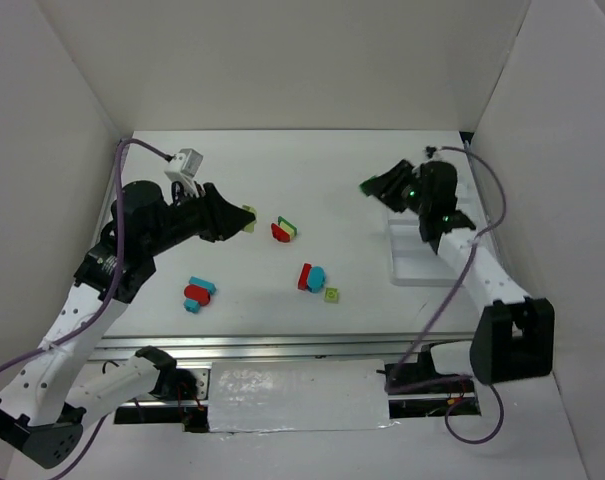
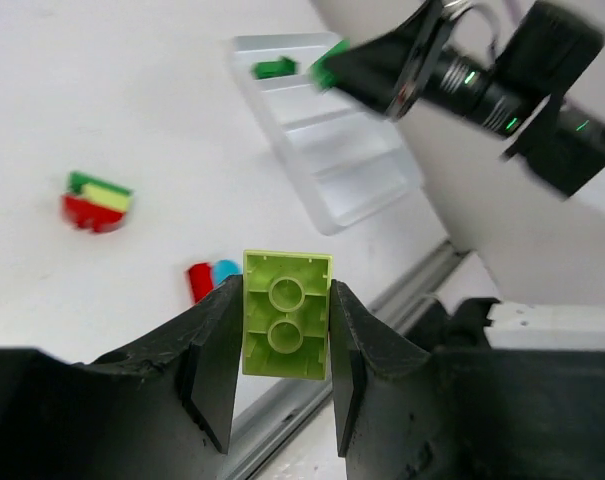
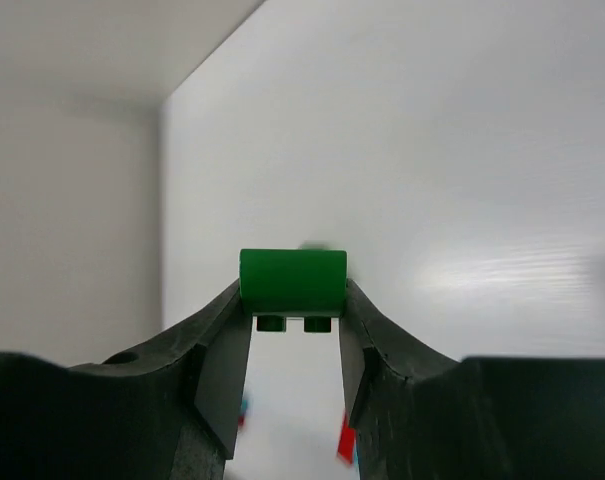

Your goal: Sort the legos into containers by color

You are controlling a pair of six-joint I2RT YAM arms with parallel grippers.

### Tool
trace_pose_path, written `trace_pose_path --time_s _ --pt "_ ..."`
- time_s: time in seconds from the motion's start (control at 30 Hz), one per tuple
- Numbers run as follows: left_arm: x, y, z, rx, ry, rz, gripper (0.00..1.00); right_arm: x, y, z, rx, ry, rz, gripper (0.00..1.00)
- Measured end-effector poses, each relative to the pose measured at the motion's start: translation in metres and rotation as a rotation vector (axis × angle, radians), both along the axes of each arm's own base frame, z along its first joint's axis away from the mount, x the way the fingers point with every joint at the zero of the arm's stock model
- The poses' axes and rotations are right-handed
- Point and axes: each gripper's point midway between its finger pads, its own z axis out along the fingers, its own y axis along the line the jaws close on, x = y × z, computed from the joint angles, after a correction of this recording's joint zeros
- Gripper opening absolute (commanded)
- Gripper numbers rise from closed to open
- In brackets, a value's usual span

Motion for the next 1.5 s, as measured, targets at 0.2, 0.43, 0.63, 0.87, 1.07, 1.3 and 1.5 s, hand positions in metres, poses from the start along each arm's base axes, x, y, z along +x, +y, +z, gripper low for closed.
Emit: trace_pose_path --time_s 0.2,0.43,0.63,0.87,1.07,1.3,1.5 --pt "0.005 0.032 -0.045 0.188 0.037 0.126 0.00 0.099 -0.172 -0.072 -0.099 0.369 -0.651 0.00" --pt "-0.015 0.048 -0.104 0.293 0.109 0.118 0.00 0.117 -0.249 -0.144 -0.175 0.652 -0.899 0.00" --pt "-0.018 0.048 -0.110 0.314 0.110 0.095 0.00 0.147 -0.277 -0.143 -0.166 0.642 -0.931 0.07" --pt "-0.019 0.045 -0.112 0.319 0.110 0.067 0.00 0.154 -0.284 -0.152 -0.164 0.665 -0.905 0.49" --pt "-0.020 0.043 -0.112 0.319 0.107 0.051 0.00 0.156 -0.271 -0.156 -0.139 0.674 -0.833 0.73" --pt "-0.022 0.040 -0.111 0.310 0.107 0.034 0.00 0.155 -0.260 -0.149 -0.137 0.649 -0.776 0.87" --pt "-0.022 0.029 -0.106 0.270 0.100 -0.012 0.00 0.145 -0.224 -0.093 -0.116 0.528 -0.623 0.86"
